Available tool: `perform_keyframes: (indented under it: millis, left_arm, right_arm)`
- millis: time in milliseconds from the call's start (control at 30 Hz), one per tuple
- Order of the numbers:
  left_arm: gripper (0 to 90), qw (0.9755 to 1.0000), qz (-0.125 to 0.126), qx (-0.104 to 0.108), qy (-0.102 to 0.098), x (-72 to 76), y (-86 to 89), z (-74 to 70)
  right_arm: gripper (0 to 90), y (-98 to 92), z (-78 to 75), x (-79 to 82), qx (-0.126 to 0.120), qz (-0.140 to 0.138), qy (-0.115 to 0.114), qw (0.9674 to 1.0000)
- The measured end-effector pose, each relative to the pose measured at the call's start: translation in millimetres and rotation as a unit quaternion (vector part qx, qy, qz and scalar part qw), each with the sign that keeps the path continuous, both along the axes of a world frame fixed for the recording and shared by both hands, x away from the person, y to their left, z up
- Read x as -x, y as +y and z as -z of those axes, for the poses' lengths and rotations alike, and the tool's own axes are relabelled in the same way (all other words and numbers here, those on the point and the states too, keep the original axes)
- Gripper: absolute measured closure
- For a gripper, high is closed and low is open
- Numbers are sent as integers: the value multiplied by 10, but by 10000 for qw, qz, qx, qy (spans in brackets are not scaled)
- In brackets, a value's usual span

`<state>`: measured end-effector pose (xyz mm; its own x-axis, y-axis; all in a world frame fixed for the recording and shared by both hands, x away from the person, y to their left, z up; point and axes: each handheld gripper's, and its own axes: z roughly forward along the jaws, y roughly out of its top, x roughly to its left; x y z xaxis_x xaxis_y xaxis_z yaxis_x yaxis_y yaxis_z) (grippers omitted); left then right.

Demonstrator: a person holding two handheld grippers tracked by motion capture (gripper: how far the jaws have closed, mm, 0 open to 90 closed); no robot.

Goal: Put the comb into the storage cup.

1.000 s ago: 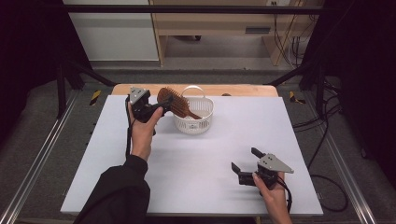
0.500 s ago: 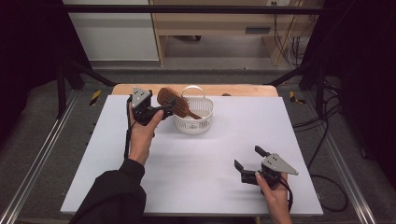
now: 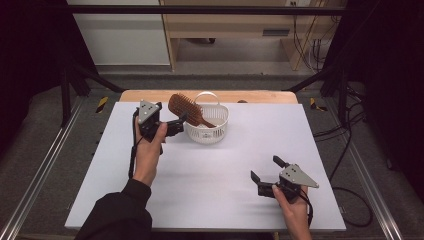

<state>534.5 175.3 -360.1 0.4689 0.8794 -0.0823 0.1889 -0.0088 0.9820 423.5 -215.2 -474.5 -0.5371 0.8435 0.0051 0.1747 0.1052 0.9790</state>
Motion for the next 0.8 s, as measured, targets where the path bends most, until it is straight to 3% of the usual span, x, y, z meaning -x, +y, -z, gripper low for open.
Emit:
perform_keyframes:
  millis: [333,633,800]
  left_arm:
    - [24,10000,-57,30,76,198,178,-48]
    - [32,9998,-49,-167,67,360,301,-42]
    - [31,9999,-49,-140,38,436,386,-41]
  right_arm:
    - [32,-12,6,8,-28,-37,0,10000]
    - [37,-6,13,3,-14,-77,41,10000]
    - [36,-6,14,6,-5,-83,35,10000]
